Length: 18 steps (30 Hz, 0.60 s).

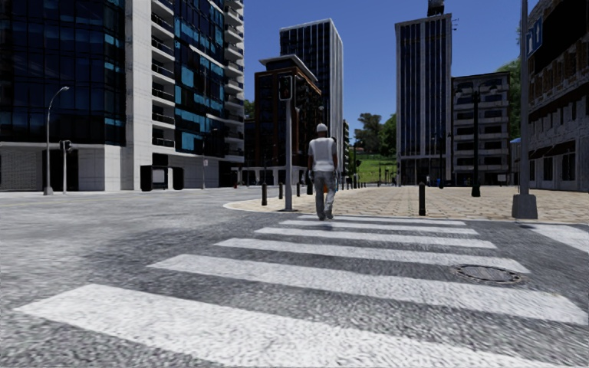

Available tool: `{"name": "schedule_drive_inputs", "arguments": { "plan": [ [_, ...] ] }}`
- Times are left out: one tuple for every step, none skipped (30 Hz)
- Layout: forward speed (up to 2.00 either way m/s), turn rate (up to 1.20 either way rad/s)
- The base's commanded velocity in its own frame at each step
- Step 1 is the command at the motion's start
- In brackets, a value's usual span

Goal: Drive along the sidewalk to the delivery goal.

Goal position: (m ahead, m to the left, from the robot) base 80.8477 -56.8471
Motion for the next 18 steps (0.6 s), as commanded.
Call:
{"name": "schedule_drive_inputs", "arguments": {
  "plan": [
    [1.29, -0.46],
    [1.28, -0.46],
    [1.28, -0.46],
    [1.28, -0.46],
    [1.28, -0.46],
    [1.28, -0.46],
    [1.28, -0.46],
    [1.28, -0.46],
    [1.28, -0.46],
    [1.28, -0.46],
    [1.28, -0.46],
    [1.28, -0.46],
    [1.28, -0.46],
    [1.28, -0.46],
    [1.28, -0.46],
    [1.28, -0.46],
    [1.28, -0.46],
    [1.28, -0.46]
  ]
}}
